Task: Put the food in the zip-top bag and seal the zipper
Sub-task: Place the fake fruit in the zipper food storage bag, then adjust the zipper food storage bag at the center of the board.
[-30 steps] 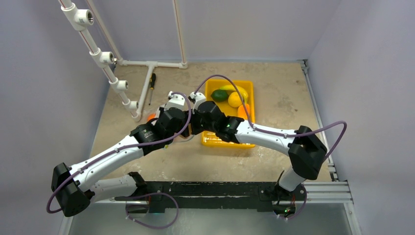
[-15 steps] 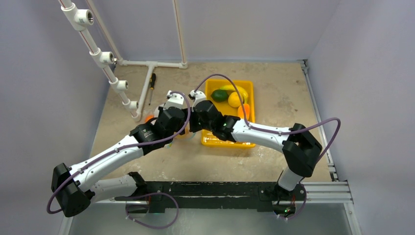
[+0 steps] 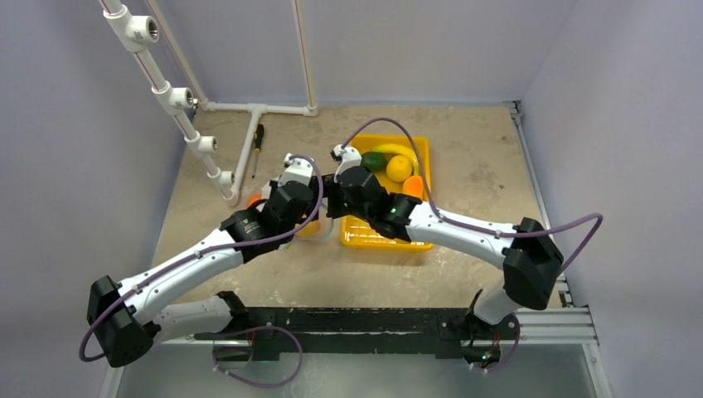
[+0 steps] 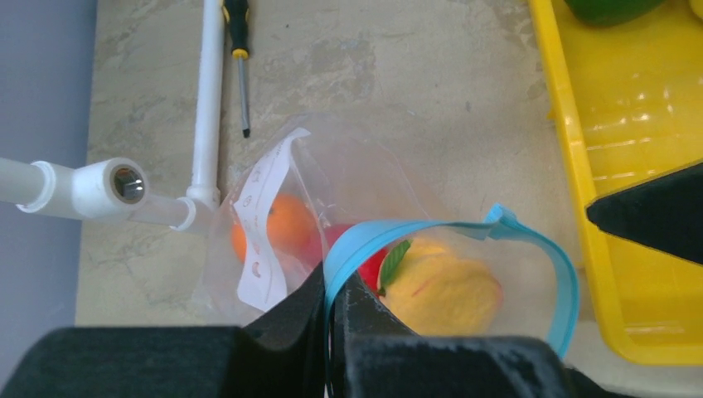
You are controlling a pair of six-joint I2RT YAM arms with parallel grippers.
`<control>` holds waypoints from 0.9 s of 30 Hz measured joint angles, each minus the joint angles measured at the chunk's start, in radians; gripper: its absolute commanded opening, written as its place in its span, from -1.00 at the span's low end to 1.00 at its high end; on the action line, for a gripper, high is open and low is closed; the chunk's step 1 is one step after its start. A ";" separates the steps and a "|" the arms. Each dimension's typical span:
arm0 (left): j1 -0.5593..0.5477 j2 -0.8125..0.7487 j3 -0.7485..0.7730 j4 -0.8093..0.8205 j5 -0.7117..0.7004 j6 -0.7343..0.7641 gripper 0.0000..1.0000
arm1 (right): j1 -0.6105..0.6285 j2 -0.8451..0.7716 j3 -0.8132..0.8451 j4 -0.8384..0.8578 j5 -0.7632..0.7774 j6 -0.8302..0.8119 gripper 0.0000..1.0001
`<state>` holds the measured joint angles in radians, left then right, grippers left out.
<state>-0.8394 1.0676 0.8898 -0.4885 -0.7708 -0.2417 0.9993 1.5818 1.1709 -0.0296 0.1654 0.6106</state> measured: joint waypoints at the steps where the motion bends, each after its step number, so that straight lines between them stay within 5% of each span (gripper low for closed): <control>1: 0.000 0.001 0.000 0.000 0.003 0.000 -1.00 | 0.001 -0.018 -0.003 -0.005 0.002 0.005 0.98; 12: 0.002 0.004 0.000 0.002 0.008 0.000 -1.00 | 0.004 -0.114 -0.116 0.000 -0.008 0.069 0.94; 27: 0.002 0.004 0.000 0.001 0.008 0.000 -1.00 | 0.004 0.003 -0.163 0.024 -0.038 0.173 0.53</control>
<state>-0.8379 1.0718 0.8898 -0.4873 -0.7624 -0.2420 1.0035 1.5845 1.0084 -0.0051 0.1276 0.7834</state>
